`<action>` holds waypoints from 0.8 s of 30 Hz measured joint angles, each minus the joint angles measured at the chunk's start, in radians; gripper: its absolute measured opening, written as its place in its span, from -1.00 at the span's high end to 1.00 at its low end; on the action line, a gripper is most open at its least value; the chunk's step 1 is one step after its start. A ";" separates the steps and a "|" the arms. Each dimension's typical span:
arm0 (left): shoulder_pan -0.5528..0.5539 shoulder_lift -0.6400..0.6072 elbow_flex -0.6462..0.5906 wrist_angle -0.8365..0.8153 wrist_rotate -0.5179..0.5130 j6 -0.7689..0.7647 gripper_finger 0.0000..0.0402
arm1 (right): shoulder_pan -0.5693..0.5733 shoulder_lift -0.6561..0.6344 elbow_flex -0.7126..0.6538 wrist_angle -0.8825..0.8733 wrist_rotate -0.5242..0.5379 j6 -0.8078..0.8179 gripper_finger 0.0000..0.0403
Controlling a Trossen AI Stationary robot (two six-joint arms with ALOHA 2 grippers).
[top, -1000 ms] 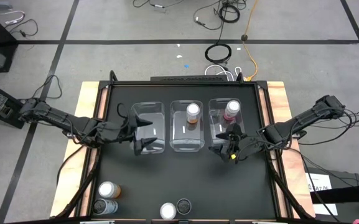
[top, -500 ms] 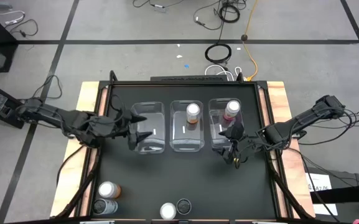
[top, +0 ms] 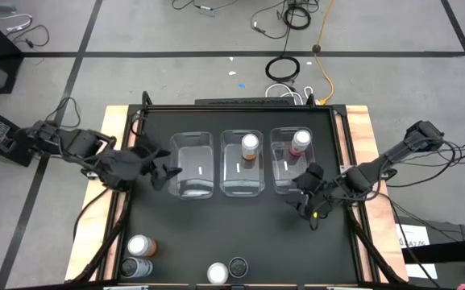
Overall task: Sort soda cans
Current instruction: Put the orange soda can into the middle transparent bin
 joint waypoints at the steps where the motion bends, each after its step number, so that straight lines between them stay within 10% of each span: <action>1: -0.014 0.020 0.014 -0.051 0.014 -0.047 -0.95 | 0.010 0.000 0.000 -0.002 0.000 -0.001 -0.95; 13: -0.159 0.204 0.041 -0.345 0.345 -0.529 -0.95 | 0.064 -0.001 0.000 -0.007 0.001 -0.004 -0.95; 24: -0.418 0.313 0.041 -0.363 0.301 -0.794 -0.95 | 0.108 -0.001 0.000 0.000 0.000 0.019 -0.95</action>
